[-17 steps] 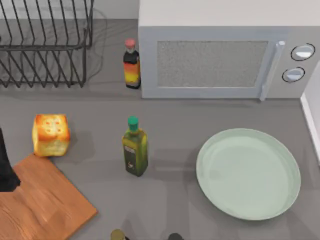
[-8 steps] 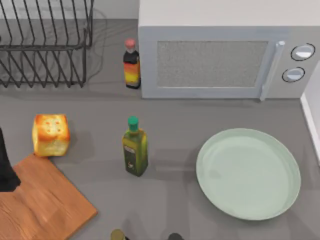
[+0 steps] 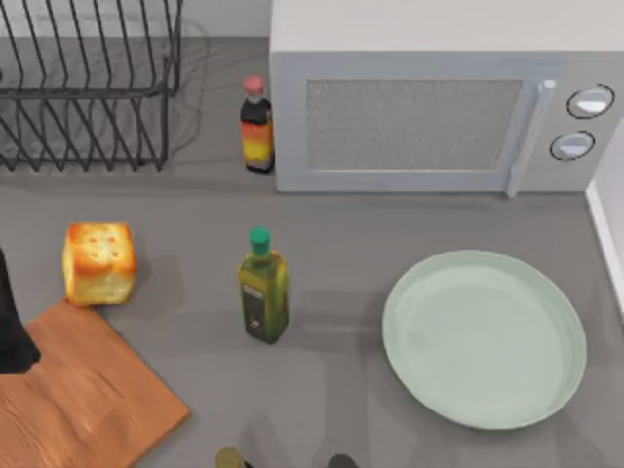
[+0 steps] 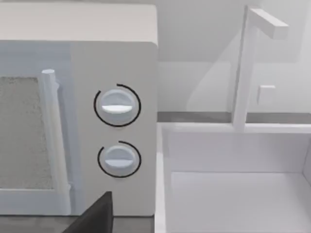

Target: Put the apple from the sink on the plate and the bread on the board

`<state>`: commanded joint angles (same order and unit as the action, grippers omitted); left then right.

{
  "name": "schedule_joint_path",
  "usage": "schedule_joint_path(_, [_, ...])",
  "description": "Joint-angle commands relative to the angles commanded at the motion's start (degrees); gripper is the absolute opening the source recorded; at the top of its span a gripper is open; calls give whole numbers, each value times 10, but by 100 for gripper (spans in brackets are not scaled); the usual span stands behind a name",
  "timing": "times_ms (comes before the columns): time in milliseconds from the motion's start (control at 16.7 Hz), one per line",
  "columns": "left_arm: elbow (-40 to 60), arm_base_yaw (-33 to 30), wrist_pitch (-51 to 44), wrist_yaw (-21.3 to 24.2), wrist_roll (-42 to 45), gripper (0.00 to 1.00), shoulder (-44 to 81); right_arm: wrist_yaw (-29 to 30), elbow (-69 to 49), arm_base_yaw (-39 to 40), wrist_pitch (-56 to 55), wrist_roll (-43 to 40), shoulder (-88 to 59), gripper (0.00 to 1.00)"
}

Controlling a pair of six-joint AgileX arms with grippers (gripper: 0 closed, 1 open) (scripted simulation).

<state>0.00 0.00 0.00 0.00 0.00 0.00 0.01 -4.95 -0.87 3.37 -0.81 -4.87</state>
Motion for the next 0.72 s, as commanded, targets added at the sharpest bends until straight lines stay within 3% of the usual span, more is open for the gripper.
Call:
schedule_joint_path(300, [0, 0, 0, 0, 0, 100, 0, 0, -137, -24, 92, -22, -167, 100])
schedule_joint_path(720, [0, 0, 0, 0, 0, 100, 0, 0, -367, -63, 244, -58, -512, 100])
